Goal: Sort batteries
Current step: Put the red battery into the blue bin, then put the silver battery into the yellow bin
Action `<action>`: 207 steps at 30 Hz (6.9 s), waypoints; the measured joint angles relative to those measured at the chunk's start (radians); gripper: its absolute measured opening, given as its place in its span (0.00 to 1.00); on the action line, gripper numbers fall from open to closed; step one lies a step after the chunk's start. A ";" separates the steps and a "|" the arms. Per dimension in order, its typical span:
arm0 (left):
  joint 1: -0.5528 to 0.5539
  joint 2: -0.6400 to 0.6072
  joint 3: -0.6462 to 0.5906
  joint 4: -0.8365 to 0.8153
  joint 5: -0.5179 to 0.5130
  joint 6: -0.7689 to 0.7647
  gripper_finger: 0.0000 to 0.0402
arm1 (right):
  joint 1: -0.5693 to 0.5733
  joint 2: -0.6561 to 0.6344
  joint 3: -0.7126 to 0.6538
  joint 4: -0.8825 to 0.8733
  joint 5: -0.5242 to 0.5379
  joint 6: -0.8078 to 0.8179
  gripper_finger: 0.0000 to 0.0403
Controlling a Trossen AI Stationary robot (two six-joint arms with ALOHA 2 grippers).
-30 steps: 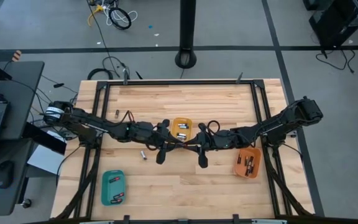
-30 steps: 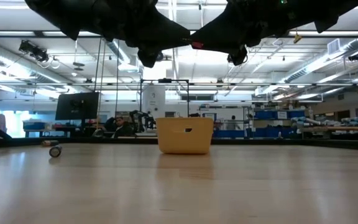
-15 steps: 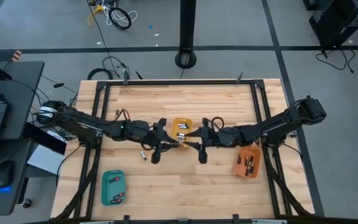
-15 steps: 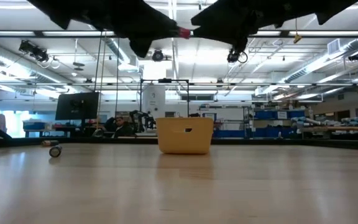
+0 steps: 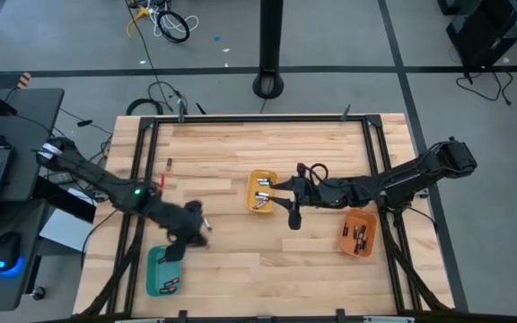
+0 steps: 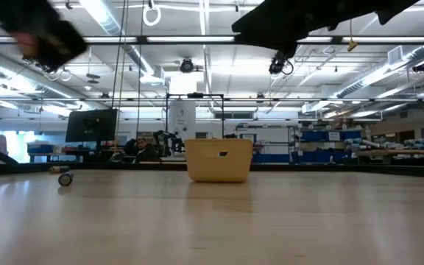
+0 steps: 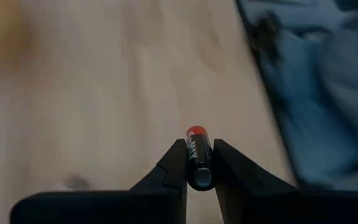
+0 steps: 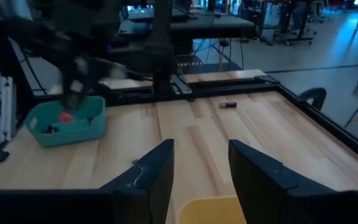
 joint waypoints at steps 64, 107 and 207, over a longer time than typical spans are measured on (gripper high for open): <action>-0.271 0.168 0.239 -0.532 -0.029 -0.395 0.32 | -0.041 0.000 0.000 -0.020 -0.008 -0.005 0.37; 0.228 0.545 0.207 -0.398 -0.045 0.837 0.26 | -0.040 0.000 0.000 -0.059 -0.008 -0.008 0.35; 0.502 0.646 0.058 0.423 -0.088 0.095 0.47 | -0.029 -0.001 0.000 -0.154 -0.008 0.005 0.32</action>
